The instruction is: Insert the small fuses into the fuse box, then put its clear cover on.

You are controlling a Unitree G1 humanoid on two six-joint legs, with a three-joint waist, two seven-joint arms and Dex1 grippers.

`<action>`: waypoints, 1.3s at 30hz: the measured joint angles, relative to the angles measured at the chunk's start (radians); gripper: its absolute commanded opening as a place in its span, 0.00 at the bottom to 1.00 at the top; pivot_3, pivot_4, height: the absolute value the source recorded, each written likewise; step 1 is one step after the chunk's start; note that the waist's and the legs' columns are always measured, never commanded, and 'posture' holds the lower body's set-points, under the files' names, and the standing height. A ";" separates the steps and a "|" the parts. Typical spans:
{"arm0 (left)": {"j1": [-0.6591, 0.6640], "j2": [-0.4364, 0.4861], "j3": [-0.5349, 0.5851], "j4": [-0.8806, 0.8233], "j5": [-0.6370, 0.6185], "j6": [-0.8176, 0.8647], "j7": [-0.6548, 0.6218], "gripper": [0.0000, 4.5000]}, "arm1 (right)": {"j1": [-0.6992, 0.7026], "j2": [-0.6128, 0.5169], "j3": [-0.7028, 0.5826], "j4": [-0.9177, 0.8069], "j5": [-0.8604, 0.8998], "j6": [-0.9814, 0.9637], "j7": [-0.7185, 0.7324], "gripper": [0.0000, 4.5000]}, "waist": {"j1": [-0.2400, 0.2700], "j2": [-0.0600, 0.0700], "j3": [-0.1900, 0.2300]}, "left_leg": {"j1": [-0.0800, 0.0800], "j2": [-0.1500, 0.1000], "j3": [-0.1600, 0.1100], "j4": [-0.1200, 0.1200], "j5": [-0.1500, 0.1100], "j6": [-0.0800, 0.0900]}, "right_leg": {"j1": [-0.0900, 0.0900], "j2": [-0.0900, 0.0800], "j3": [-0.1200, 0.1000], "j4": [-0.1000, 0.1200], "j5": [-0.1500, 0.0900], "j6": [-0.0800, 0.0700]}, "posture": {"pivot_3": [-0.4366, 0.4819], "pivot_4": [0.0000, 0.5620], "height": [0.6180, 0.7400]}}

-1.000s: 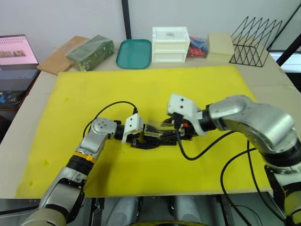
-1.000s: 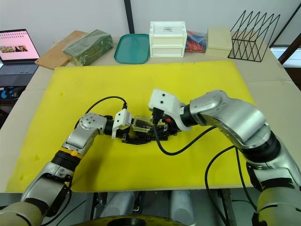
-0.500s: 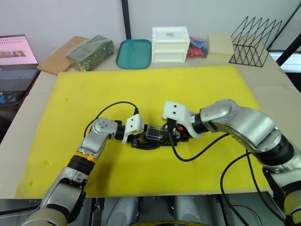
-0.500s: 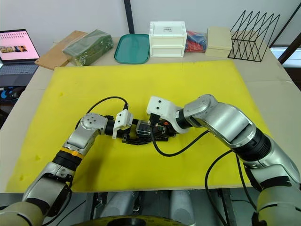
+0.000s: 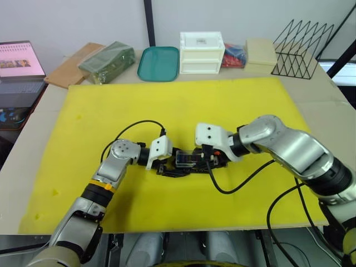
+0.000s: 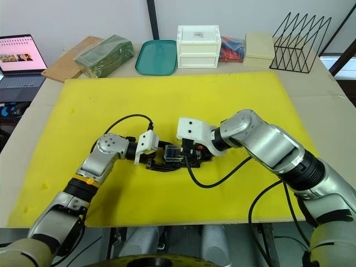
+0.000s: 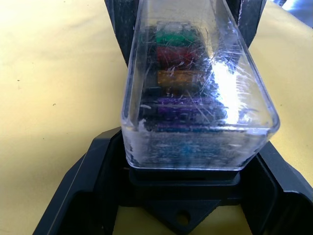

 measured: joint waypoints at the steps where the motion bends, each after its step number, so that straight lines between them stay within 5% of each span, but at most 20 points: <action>1: 0.000 0.000 0.000 0.000 0.000 0.000 0.001 0.61 | 0.001 0.000 0.000 0.003 -0.003 -0.005 0.004 0.42 | 0.000 0.000 0.000 | 0.000 0.000 0.000 0.000 0.000 0.000 | 0.000 0.000 0.000 0.000 0.000 0.000 | 0.48 0.27 1.00; 15: 0.004 0.001 0.000 -0.003 0.001 0.001 0.015 0.61 | 0.008 0.026 -0.016 0.039 -0.014 0.005 0.030 0.42 | -0.001 0.000 0.000 | 0.000 0.000 0.000 0.000 0.000 0.000 | 0.000 0.000 0.000 0.000 0.000 0.000 | 0.48 0.27 1.00; 20: 0.007 0.002 0.001 -0.011 0.000 0.003 0.019 0.61 | 0.028 0.033 -0.007 0.066 -0.028 0.014 0.034 0.79 | -0.001 0.000 0.000 | 0.000 0.000 0.000 0.000 0.000 0.000 | 0.000 0.000 0.000 0.000 0.000 0.000 | 0.48 0.27 1.00; 39: 0.011 0.003 0.001 -0.018 0.001 0.003 0.026 0.61 | -0.014 0.069 -0.031 0.098 -0.036 0.034 0.056 0.79 | -0.001 0.000 0.000 | 0.000 0.000 0.000 0.000 0.000 0.000 | 0.000 0.000 0.000 0.000 0.000 0.000 | 0.48 0.27 1.00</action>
